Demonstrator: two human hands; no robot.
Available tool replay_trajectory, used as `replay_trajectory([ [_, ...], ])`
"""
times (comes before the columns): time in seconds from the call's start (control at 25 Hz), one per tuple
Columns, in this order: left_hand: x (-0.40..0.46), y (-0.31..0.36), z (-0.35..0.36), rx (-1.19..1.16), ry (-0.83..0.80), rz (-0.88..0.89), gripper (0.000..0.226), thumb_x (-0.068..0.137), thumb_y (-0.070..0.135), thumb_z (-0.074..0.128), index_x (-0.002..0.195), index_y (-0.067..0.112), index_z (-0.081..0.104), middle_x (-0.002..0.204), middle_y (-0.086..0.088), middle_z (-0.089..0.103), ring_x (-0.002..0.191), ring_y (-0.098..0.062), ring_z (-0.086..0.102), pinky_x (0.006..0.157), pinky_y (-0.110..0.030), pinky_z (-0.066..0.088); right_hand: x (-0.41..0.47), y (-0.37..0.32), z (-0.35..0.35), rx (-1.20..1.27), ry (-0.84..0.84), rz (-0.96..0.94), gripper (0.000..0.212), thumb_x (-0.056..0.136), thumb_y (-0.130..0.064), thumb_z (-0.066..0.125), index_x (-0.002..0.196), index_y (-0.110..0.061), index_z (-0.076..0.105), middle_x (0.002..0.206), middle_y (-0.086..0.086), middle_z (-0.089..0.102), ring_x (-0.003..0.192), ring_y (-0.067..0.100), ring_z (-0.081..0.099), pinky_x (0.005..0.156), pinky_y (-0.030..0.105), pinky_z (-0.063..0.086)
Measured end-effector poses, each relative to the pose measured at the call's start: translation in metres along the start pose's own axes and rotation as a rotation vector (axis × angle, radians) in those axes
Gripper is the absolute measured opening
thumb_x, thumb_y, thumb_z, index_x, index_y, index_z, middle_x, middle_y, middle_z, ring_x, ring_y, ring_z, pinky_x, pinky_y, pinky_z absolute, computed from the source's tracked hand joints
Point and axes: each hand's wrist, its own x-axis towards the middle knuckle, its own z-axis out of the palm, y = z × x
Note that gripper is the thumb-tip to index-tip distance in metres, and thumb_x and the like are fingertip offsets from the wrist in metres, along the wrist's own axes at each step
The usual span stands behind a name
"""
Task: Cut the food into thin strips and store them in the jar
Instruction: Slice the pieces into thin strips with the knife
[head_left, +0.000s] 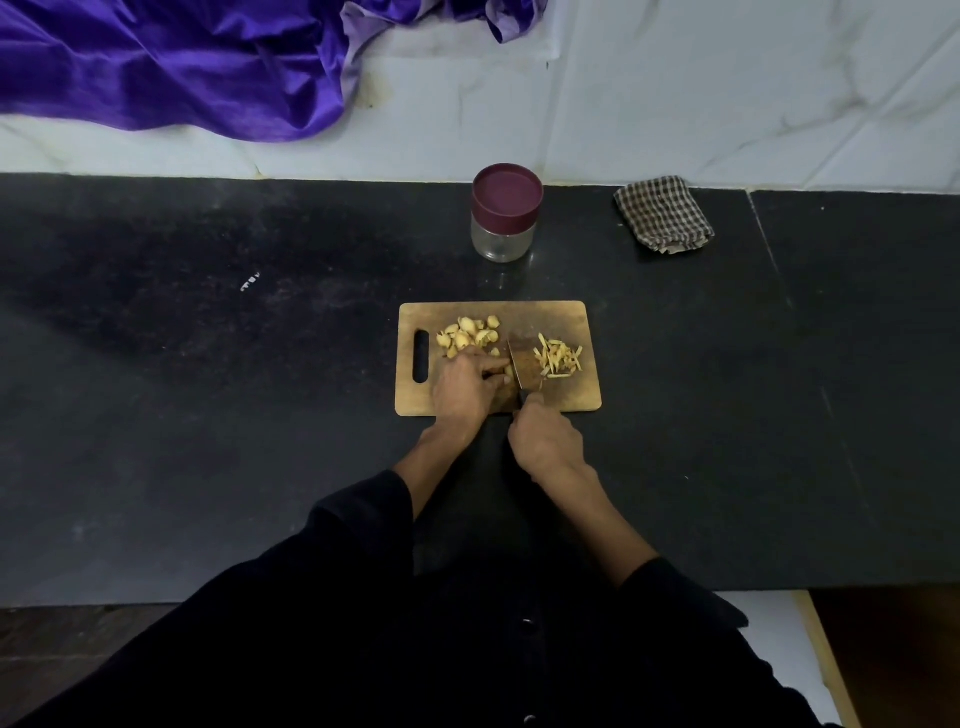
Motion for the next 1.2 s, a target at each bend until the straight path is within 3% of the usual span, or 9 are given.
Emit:
replay_trajectory([
  [0.36, -0.003, 0.002, 0.0, 0.038, 0.017, -0.002, 0.03, 0.081, 0.021, 0.072, 0.111, 0.02, 0.07, 0.116, 0.001, 0.064, 0.101, -0.014, 0.06, 0.087, -0.028, 0.048, -0.009, 0.025, 0.004, 0.009, -0.004, -0.009, 0.031, 0.106, -0.03, 0.036, 0.125, -0.009, 0.047, 0.119, 0.016, 0.062, 0.106, 0.033, 0.063, 0.085, 0.045, 0.05],
  [0.52, -0.003, 0.002, -0.001, 0.031, 0.016, -0.003, 0.03, 0.081, 0.021, 0.072, 0.111, 0.019, 0.07, 0.117, 0.0, 0.064, 0.103, -0.016, 0.059, 0.088, -0.028, 0.047, -0.004, 0.031, -0.004, 0.067, 0.049, 0.005, 0.03, 0.104, -0.033, 0.036, 0.12, -0.012, 0.05, 0.108, 0.013, 0.065, 0.089, 0.033, 0.068, 0.083, 0.048, 0.055],
  [0.76, -0.003, 0.002, -0.002, 0.028, 0.013, 0.001, 0.031, 0.082, 0.021, 0.072, 0.112, 0.021, 0.069, 0.117, 0.002, 0.064, 0.103, -0.013, 0.06, 0.088, -0.026, 0.047, -0.012, 0.02, 0.001, 0.068, -0.042, -0.054, 0.028, 0.105, -0.035, 0.036, 0.119, -0.013, 0.048, 0.09, 0.008, 0.065, 0.057, 0.021, 0.068, 0.072, 0.044, 0.059],
  [0.96, -0.004, 0.003, -0.003, 0.031, 0.016, 0.012, 0.03, 0.082, 0.02, 0.071, 0.112, 0.02, 0.069, 0.118, 0.002, 0.064, 0.104, -0.013, 0.059, 0.087, -0.023, 0.045, -0.011, 0.019, 0.004, 0.057, -0.037, -0.058, 0.03, 0.105, -0.035, 0.037, 0.119, -0.011, 0.049, 0.096, 0.01, 0.066, 0.077, 0.026, 0.07, 0.077, 0.048, 0.058],
  [1.2, -0.002, 0.003, -0.003, 0.029, 0.015, 0.01, 0.03, 0.082, 0.02, 0.071, 0.112, 0.02, 0.069, 0.116, 0.003, 0.065, 0.102, -0.012, 0.06, 0.083, -0.019, 0.043, -0.008, 0.017, 0.005, 0.06, -0.064, -0.038, 0.028, 0.105, -0.033, 0.037, 0.121, -0.012, 0.048, 0.103, 0.011, 0.066, 0.084, 0.028, 0.07, 0.08, 0.049, 0.058],
])
